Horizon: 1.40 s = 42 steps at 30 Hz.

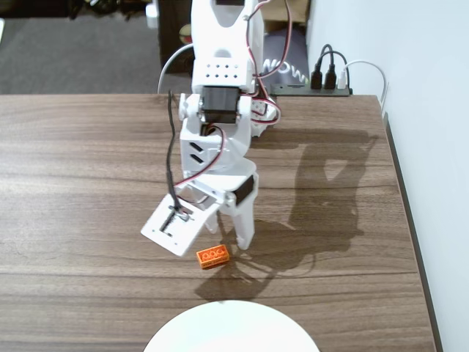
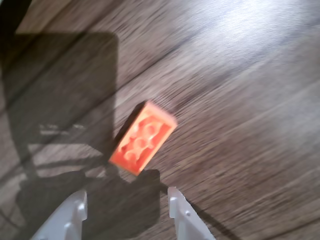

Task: Grasp a lego block and put it on the plate.

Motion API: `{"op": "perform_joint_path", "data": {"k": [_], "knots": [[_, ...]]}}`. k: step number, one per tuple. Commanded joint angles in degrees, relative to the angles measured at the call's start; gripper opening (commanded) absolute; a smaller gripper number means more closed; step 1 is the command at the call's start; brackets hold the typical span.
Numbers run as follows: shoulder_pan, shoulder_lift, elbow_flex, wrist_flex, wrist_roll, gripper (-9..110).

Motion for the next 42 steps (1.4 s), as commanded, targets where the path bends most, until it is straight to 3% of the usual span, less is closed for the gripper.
{"op": "perform_joint_path", "data": {"k": [1,23,42], "knots": [[0.6,2.7,0.1,-0.4,2.2,22],[3.9,-8.2,-13.7,4.4,15.1,22],[1.7,-12.3,-12.8,2.9,20.0,21]]}}
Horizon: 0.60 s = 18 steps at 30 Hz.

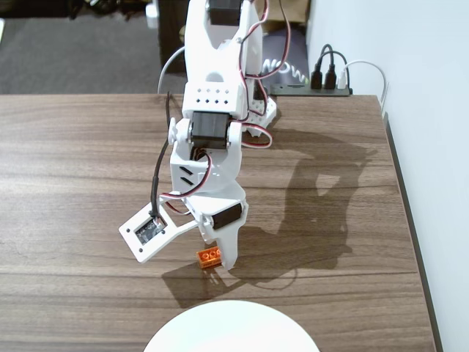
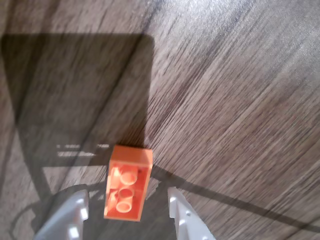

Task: Grasp a lego block and put it on the plate.

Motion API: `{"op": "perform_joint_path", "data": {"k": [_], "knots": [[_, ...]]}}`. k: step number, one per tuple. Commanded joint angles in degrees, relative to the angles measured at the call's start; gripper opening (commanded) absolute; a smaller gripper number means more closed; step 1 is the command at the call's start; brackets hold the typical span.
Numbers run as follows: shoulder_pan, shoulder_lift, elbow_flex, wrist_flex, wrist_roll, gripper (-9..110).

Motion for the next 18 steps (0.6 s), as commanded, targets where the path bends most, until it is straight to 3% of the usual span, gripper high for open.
{"op": "perform_joint_path", "data": {"k": [1,18], "knots": [[-0.2,0.2,-1.3,-0.6,-0.1,21],[0.1,-0.2,-1.8,-1.1,-0.6,9]]}}
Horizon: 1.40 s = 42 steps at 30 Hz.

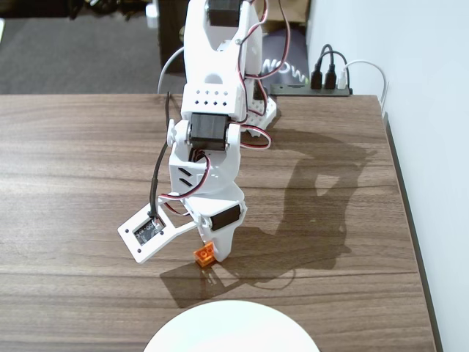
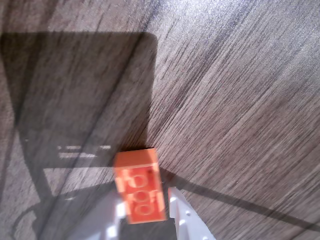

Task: Grasp a lego block and put it on the plate.

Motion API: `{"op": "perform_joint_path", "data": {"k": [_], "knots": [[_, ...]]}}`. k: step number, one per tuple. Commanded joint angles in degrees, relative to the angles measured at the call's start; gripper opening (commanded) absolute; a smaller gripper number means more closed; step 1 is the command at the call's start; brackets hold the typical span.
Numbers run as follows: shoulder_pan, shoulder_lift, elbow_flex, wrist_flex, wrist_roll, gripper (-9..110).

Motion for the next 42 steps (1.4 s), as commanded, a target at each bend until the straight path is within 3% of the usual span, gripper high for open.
{"op": "perform_joint_path", "data": {"k": [1,15,30,42], "knots": [[0.1,0.2,-1.8,-0.6,-0.4,9],[-0.5,0.8,-1.4,-0.7,-3.2,7],[-0.4,8.8,-0.4,0.4,-30.1,7],[-0.4,17.0,-1.8,1.5,-40.8,7]]}}
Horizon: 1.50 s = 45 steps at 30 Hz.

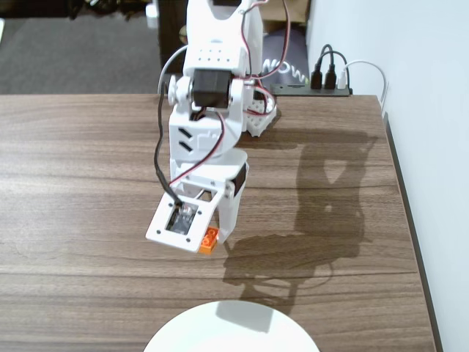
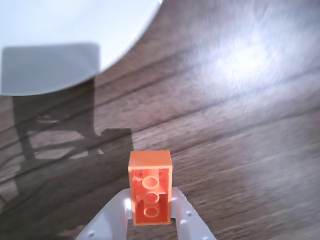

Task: Grasp a lego block and put it on the plate.

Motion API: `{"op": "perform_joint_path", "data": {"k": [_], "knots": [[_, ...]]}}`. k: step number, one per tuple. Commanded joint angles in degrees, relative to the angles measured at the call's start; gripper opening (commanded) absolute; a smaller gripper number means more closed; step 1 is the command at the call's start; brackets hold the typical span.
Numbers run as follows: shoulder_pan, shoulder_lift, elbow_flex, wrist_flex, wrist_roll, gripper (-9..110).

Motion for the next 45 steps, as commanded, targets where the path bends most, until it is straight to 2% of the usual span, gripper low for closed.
{"op": "perform_joint_path", "data": {"k": [1,10,16,22,29,45], "knots": [[-0.1,4.4,-2.5,0.9,-2.0,7],[-1.4,7.5,-9.4,1.3,-2.7,7],[-2.1,6.9,-12.4,-2.6,-2.5,7],[-2.6,0.3,-18.6,-6.2,-2.7,7],[-4.3,-7.2,-20.2,-14.0,-8.7,7],[-7.0,-24.4,-32.6,-12.9,-10.0,7]]}}
